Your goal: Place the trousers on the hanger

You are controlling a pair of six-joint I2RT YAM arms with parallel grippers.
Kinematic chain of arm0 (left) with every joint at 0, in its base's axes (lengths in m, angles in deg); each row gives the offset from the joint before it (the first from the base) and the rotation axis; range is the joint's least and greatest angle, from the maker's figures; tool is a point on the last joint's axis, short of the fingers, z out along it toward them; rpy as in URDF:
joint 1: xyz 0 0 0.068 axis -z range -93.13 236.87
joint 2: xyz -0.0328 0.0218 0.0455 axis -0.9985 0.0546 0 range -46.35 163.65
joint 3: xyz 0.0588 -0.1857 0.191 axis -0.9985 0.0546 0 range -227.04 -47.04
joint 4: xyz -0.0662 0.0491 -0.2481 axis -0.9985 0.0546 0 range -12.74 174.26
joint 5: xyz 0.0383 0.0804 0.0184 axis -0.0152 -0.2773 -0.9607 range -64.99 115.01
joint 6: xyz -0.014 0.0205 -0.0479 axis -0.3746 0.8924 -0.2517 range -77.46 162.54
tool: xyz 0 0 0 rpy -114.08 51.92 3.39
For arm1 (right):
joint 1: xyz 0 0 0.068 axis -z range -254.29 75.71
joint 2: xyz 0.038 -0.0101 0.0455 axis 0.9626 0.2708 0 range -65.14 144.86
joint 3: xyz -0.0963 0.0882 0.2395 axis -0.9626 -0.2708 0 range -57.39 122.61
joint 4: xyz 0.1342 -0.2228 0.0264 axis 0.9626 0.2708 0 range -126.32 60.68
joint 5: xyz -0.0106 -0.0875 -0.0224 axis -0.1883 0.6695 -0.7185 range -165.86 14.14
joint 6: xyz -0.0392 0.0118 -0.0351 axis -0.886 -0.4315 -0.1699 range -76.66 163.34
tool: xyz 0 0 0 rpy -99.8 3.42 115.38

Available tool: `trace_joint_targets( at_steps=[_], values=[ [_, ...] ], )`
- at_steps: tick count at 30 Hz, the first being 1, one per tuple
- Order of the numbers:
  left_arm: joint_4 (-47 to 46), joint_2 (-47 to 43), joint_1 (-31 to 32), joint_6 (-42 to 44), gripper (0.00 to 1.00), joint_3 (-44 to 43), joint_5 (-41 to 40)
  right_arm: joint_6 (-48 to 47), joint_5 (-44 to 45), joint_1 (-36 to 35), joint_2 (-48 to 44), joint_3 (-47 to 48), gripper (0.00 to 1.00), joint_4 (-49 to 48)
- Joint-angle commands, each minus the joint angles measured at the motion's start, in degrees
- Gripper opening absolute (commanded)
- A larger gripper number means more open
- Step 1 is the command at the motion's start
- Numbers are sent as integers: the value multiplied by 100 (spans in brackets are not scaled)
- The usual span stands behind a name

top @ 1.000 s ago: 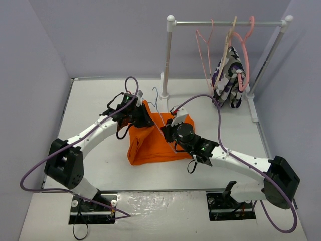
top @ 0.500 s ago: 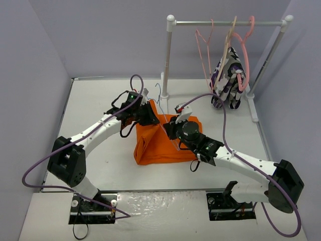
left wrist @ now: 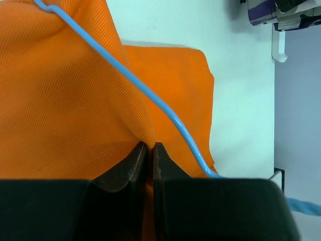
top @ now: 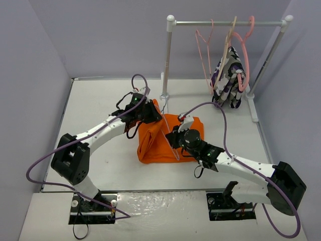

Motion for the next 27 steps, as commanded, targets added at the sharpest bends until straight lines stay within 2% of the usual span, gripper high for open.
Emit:
trace_joint_targets(
  at_steps=[1,6,9,14,16,23,26,27],
  values=[
    [-1426,84,249,-39,0,-96,-332,215,76,23,-159,-133,0,-549],
    [-1715,545,424,-102,9,33,-235,296,40,133,20,-359,0,-722],
    [-1802,543,442,-123,26,63,-219,358,-58,256,15,-494,0,-745],
    [-1401,340,441,261,46,-102,-391,371,-189,441,-109,-665,0,-677],
    [-1243,270,448,418,50,-210,-394,360,-269,534,-127,-690,0,-653],
    [-203,-183,431,1042,51,-413,-489,233,-407,630,-142,-660,0,-569],
    [237,-528,412,1395,45,-230,-592,169,-453,638,-123,-624,0,-541],
    [290,-688,405,1441,40,-145,-550,151,-461,638,-114,-614,0,-531]
  ],
)
